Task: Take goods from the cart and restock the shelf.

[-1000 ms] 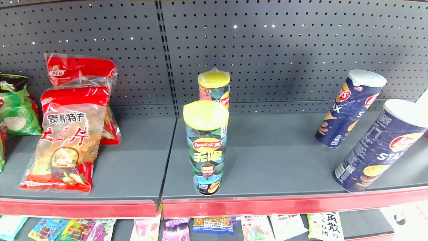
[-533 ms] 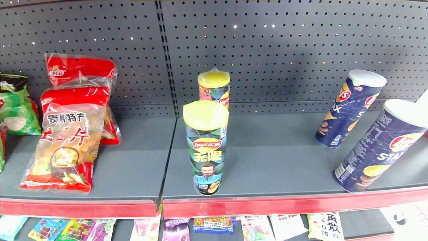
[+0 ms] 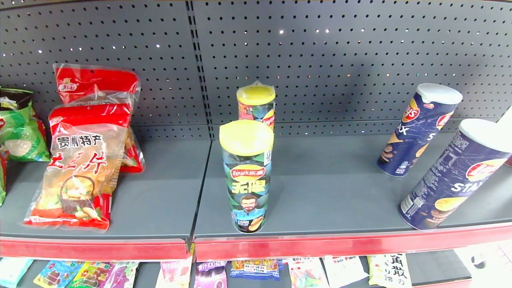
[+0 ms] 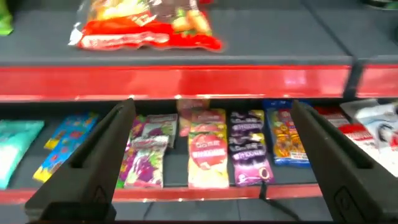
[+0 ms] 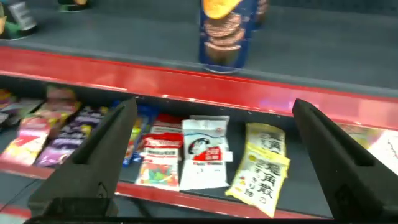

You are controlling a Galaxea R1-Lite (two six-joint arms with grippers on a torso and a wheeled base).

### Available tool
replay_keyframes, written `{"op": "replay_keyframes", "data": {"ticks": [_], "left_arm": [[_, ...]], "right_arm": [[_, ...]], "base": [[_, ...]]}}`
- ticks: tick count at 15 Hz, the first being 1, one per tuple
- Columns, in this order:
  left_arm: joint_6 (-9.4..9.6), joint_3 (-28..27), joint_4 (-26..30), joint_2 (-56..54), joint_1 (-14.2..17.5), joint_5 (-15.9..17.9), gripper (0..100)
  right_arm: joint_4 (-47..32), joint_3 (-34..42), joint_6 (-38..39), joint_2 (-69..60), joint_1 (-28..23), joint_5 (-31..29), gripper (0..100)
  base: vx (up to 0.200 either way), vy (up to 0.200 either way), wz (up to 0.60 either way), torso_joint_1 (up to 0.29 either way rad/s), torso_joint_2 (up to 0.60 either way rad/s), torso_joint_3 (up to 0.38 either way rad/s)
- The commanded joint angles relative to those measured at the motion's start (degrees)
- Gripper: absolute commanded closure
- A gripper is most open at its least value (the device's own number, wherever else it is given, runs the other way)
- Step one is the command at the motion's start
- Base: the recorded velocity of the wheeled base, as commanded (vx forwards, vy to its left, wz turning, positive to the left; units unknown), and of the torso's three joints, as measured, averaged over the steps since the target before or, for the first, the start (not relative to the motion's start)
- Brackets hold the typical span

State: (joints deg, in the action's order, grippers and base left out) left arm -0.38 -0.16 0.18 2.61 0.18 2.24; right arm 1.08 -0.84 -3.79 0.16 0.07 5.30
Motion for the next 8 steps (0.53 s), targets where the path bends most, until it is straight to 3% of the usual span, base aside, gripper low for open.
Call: {"op": "replay_keyframes", "data": {"ticks": [1,3,5,8], "left_arm": [[-0.15,-0.02,-0.01,-2.61,-0.36,-0.84,0],[0.20,-0.02,-0.01,-2.61,-0.36,-0.84,0],[0.20,0.07,-0.01,-2.61,-0.36,-1.28,0],[0.29,-0.02,-0.01,-2.61,-0.36,-2.07,0]], "right_arm": [[-0.73,0.84,6.96,-0.07,-0.07,-9.35,0],[-0.91,0.84,5.55,-0.07,0.01,-9.08,0],[-0.91,0.84,2.47,-0.16,0.01,-4.69,0],[-0.91,0.84,3.35,-0.07,0.01,-4.95,0]], "base": [[0.000,0.000,0.00,0.000,0.00,0.000],[0.000,0.000,0.00,0.000,0.00,0.000],[0.000,0.000,0.00,0.000,0.00,0.000],[0.000,0.000,0.00,0.000,0.00,0.000]]}}
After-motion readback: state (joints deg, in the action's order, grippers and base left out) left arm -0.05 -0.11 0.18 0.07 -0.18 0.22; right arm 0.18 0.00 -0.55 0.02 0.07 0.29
